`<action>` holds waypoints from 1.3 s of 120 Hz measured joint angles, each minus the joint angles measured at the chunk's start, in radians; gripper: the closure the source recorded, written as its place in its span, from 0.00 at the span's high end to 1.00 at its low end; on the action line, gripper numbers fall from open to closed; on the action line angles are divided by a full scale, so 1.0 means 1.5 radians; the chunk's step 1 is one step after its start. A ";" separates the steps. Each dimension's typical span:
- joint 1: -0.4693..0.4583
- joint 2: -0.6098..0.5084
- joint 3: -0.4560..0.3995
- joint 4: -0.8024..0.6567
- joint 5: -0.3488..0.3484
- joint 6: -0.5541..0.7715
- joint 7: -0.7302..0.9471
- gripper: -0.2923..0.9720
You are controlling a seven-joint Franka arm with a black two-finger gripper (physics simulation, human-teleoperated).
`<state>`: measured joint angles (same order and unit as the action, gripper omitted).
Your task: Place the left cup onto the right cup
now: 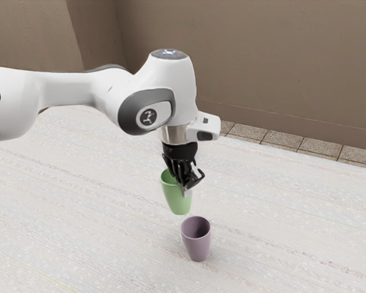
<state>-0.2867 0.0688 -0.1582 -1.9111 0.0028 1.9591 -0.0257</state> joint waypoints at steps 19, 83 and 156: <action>-0.035 0.003 0.000 -0.001 0.000 0.003 -0.001 0.15; -0.048 0.058 0.000 0.004 0.001 0.032 -0.004 0.15; -0.047 0.080 0.002 0.000 0.003 0.038 -0.006 0.61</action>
<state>-0.3577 0.1881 -0.1549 -1.9118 0.0079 2.0168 -0.0342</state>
